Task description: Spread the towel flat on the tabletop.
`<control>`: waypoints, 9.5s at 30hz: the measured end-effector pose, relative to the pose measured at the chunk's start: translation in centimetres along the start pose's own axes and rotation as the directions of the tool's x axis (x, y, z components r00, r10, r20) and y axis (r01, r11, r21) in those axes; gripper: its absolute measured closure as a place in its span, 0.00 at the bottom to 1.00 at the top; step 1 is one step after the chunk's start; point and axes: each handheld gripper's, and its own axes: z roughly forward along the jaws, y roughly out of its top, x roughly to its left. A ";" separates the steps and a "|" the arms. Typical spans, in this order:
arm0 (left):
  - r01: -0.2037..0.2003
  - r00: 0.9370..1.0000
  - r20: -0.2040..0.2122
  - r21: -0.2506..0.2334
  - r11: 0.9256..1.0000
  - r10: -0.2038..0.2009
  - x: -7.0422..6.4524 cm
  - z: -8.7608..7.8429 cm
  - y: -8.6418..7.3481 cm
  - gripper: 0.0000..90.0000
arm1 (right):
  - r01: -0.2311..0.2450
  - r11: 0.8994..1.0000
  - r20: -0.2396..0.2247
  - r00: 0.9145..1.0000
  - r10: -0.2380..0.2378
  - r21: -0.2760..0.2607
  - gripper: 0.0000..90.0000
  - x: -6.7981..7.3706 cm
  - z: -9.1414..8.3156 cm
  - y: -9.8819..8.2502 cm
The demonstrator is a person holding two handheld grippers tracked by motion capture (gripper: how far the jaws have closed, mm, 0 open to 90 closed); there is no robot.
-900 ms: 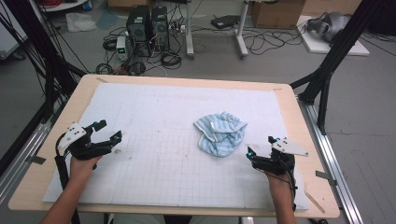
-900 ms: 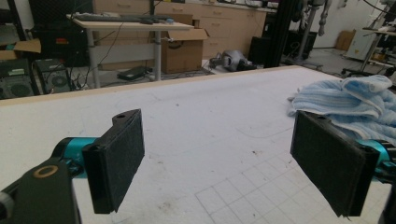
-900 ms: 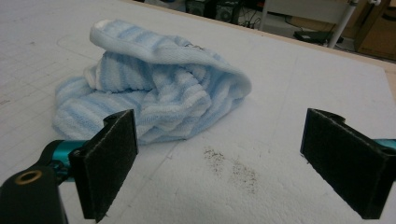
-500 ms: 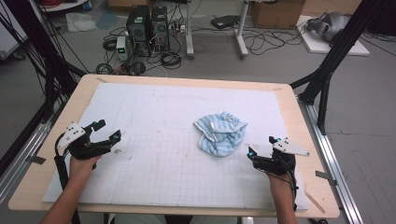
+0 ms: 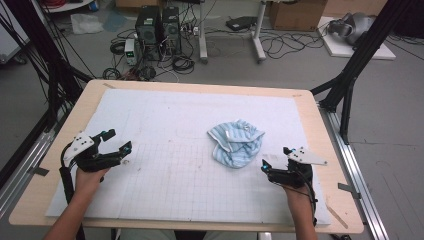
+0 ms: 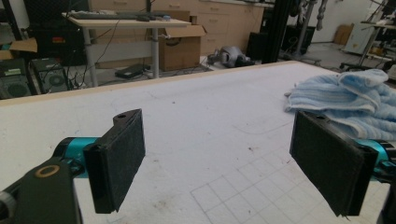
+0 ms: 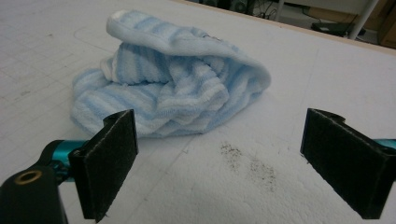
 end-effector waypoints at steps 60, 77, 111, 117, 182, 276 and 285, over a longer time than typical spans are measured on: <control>0.038 0.999 -0.008 0.020 0.999 -0.037 0.4 0.2 -0.5 0.22 | 0.218 0.972 -0.531 0.835 -0.142 0.083 0.78 8.5 11.1 8.5; 0.039 0.999 -0.028 0.010 0.999 -0.039 0.9 -0.1 -0.3 0.23 | 0.266 0.938 -0.496 0.860 -0.125 0.224 0.74 10.5 19.2 13.9; 0.041 0.999 -0.013 0.024 0.999 -0.041 0.6 0.2 -0.4 0.24 | 0.177 0.903 -0.362 0.932 -0.026 0.391 0.77 6.3 17.4 8.8; 0.047 0.999 -0.018 0.020 0.999 -0.047 0.8 0.1 -0.4 0.24 | 0.273 0.907 -0.332 0.929 -0.162 0.321 0.99 7.8 17.5 10.7; 0.018 1.000 -0.009 0.048 0.999 -0.018 0.6 0.5 -0.3 0.31 | 0.263 0.954 -0.483 0.860 -0.165 0.142 0.69 11.2 15.4 8.1; -0.221 0.970 0.202 0.479 0.849 0.138 -8.1 18.7 0.1 0.95 | -0.082 0.993 -0.205 0.974 0.097 0.084 0.44 3.2 3.2 1.4; -0.059 0.997 -0.022 0.476 0.877 0.079 -3.1 17.2 0.7 0.96 | -0.094 0.992 -0.185 0.977 0.110 0.090 0.43 3.1 3.6 1.3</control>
